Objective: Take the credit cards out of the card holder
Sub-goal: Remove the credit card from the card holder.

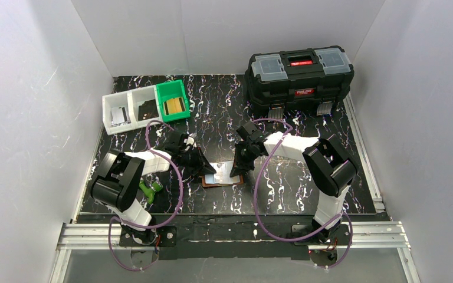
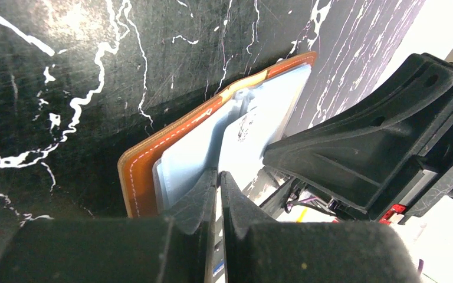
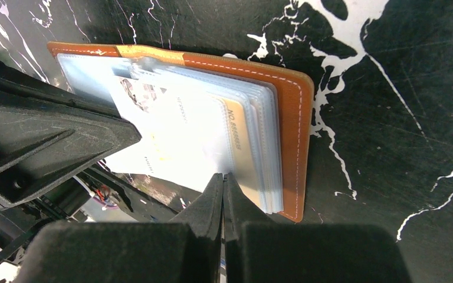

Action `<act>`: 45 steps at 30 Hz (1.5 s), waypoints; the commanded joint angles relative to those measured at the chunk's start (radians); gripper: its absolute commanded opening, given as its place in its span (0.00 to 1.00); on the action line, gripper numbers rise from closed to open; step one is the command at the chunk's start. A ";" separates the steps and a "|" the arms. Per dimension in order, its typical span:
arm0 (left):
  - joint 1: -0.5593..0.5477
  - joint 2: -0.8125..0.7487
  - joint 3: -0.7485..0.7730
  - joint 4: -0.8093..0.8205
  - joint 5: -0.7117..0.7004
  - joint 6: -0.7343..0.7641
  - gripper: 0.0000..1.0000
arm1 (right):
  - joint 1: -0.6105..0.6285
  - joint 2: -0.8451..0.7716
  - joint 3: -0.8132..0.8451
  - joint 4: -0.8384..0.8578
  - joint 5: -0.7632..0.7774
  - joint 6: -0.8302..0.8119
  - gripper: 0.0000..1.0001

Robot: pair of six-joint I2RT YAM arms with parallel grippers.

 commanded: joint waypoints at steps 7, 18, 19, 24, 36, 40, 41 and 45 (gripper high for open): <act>0.007 -0.019 -0.012 0.007 0.007 0.000 0.14 | -0.005 0.069 -0.053 -0.059 0.138 -0.023 0.01; 0.005 0.048 -0.028 0.097 0.041 -0.049 0.31 | -0.005 0.073 -0.049 -0.059 0.134 -0.026 0.01; 0.005 0.054 -0.031 0.107 0.044 -0.053 0.31 | -0.005 0.073 -0.049 -0.059 0.134 -0.026 0.01; -0.004 0.086 -0.047 0.175 0.062 -0.094 0.30 | -0.005 0.077 -0.047 -0.060 0.133 -0.025 0.01; -0.011 0.033 -0.034 0.089 0.030 -0.062 0.01 | -0.005 0.076 -0.049 -0.060 0.135 -0.025 0.01; 0.010 -0.030 -0.008 -0.041 -0.019 0.005 0.00 | -0.005 0.073 -0.052 -0.061 0.137 -0.026 0.01; 0.016 -0.047 0.001 -0.083 -0.036 0.031 0.00 | -0.005 0.073 -0.053 -0.061 0.137 -0.026 0.01; 0.034 -0.100 0.035 -0.226 -0.093 0.100 0.00 | -0.005 0.075 -0.055 -0.057 0.133 -0.024 0.01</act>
